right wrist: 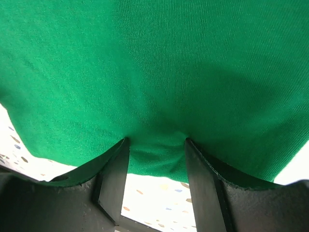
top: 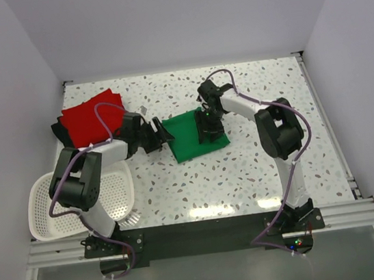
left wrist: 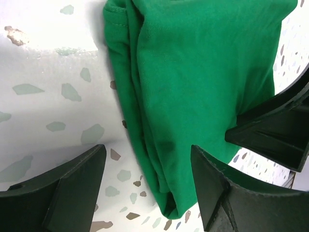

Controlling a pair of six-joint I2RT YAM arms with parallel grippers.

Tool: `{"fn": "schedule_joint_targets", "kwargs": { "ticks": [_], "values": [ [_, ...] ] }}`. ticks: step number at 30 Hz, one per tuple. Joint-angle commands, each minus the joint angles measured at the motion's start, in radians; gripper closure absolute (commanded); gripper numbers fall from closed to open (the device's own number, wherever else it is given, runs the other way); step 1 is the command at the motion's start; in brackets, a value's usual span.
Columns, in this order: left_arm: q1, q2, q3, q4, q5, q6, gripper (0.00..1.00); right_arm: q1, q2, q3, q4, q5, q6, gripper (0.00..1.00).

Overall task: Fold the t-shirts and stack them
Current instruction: Neatly place the folded tshirt to the corner

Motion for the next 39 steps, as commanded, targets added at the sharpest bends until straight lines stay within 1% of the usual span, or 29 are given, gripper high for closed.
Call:
{"fn": "schedule_joint_targets", "kwargs": {
  "ticks": [1, 8, 13, 18, 22, 25, 26, 27, 28, 30, 31, 35, 37, 38, 39],
  "values": [
    [-0.005, 0.021, 0.011, 0.050, -0.018, -0.011, 0.24, 0.000, 0.030, 0.004, -0.002, 0.007, -0.005, 0.47],
    [-0.020, 0.065, -0.024, 0.093, -0.052, -0.059, 0.25, 0.000, 0.044, 0.029, -0.014, -0.001, -0.012, 0.47],
    [-0.074, 0.119, -0.012, 0.058, -0.109, -0.072, 0.26, -0.002, 0.044, 0.040, -0.018, -0.011, -0.012, 0.47],
    [-0.123, 0.173, 0.008, 0.012, -0.147, -0.100, 0.34, -0.002, 0.042, 0.044, -0.018, -0.024, -0.012, 0.47],
    [-0.169, 0.214, 0.092, -0.051, -0.176, -0.092, 0.38, 0.000, 0.039, 0.035, -0.009, -0.033, -0.009, 0.47],
    [-0.180, 0.239, 0.136, -0.100, -0.202, -0.088, 0.46, 0.000, 0.038, 0.029, -0.008, -0.036, -0.006, 0.47],
    [-0.180, 0.243, 0.144, -0.134, -0.228, -0.088, 0.53, -0.001, 0.036, 0.027, -0.006, -0.034, -0.008, 0.47],
    [-0.180, 0.243, 0.152, -0.173, -0.242, -0.085, 0.58, 0.000, 0.033, 0.026, -0.008, -0.034, -0.008, 0.47],
    [-0.180, 0.245, 0.170, -0.195, -0.259, -0.082, 0.69, -0.001, 0.030, 0.026, -0.008, -0.034, -0.008, 0.47],
    [-0.180, 0.243, 0.199, -0.261, -0.310, -0.063, 0.78, -0.001, 0.025, 0.024, -0.008, -0.034, -0.009, 0.47],
    [-0.180, 0.243, 0.212, -0.281, -0.331, -0.047, 0.86, 0.000, 0.022, 0.024, -0.008, -0.036, -0.011, 0.46],
    [-0.180, 0.231, 0.290, -0.402, -0.428, 0.022, 1.00, 0.000, 0.015, 0.037, -0.025, -0.039, -0.015, 0.44],
    [-0.181, 0.228, 0.348, -0.448, -0.465, 0.061, 1.00, 0.000, 0.010, 0.044, -0.037, -0.038, -0.020, 0.43],
    [-0.181, 0.228, 0.368, -0.474, -0.507, 0.101, 1.00, -0.001, 0.002, 0.049, -0.043, -0.036, -0.023, 0.43],
    [-0.181, 0.228, 0.409, -0.523, -0.527, 0.122, 1.00, 0.000, -0.004, 0.050, -0.046, -0.027, -0.026, 0.43]
  ]
}}
